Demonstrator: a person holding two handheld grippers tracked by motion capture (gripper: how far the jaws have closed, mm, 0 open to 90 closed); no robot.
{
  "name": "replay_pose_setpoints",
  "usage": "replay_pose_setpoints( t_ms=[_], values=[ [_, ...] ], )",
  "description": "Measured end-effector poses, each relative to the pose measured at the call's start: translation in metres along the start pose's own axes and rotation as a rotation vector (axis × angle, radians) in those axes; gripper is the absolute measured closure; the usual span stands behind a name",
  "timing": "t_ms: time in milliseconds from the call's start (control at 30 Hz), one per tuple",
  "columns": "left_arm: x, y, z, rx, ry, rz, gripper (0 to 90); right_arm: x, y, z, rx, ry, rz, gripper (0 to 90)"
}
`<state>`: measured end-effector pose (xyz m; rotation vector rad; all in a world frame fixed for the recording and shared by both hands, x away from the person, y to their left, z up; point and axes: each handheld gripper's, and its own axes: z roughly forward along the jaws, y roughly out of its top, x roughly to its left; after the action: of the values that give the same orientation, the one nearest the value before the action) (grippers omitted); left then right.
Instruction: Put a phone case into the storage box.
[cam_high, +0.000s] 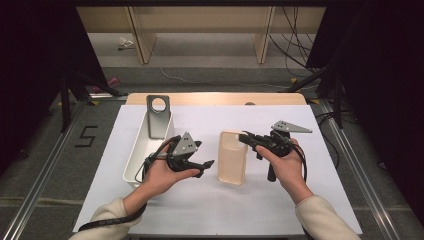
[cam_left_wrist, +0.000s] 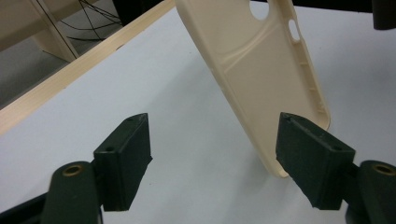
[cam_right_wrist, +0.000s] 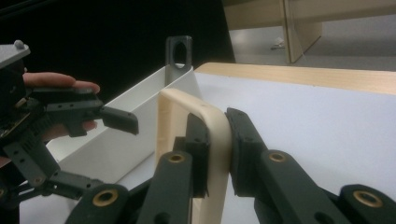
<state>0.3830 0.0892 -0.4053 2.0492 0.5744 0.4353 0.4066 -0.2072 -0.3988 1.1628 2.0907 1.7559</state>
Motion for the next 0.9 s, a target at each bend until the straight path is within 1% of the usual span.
replay_pose_setpoints(
  t_ms=[67, 133, 233, 367, 533, 600, 700, 800, 900],
  values=[
    [0.001, 0.001, -0.001, -0.02, 0.0, -0.025, 28.8, 0.001, -0.001, 0.0, -0.003, -0.001, -0.003, 80.4],
    [0.002, 0.003, -0.002, -0.04, -0.009, -0.054, 30.7, 0.001, -0.001, 0.0, -0.003, -0.001, -0.008, 80.4],
    [0.003, 0.005, -0.003, -0.058, -0.015, -0.096, 33.5, 0.003, -0.001, 0.001, -0.003, 0.001, -0.013, 80.4],
    [0.002, 0.01, -0.001, -0.063, 0.012, -0.131, 37.1, 0.005, -0.001, 0.002, -0.005, 0.003, -0.022, 80.4],
    [-0.001, 0.018, 0.003, -0.074, 0.032, -0.148, 40.5, 0.007, -0.001, 0.002, -0.006, 0.002, -0.026, 80.3],
    [-0.002, 0.022, 0.005, -0.077, 0.032, -0.148, 41.9, 0.007, -0.001, 0.002, -0.008, 0.0, -0.027, 80.3],
    [-0.001, 0.026, 0.007, -0.079, 0.039, -0.16, 44.3, 0.007, -0.001, 0.002, -0.011, 0.001, -0.026, 80.4],
    [0.0, 0.028, 0.008, -0.08, 0.042, -0.171, 48.4, 0.008, -0.001, 0.003, -0.011, 0.0, -0.028, 80.3],
    [0.002, 0.03, 0.01, -0.075, 0.03, -0.178, 52.4, 0.01, -0.002, 0.004, -0.008, 0.003, -0.031, 80.3]
  ],
)
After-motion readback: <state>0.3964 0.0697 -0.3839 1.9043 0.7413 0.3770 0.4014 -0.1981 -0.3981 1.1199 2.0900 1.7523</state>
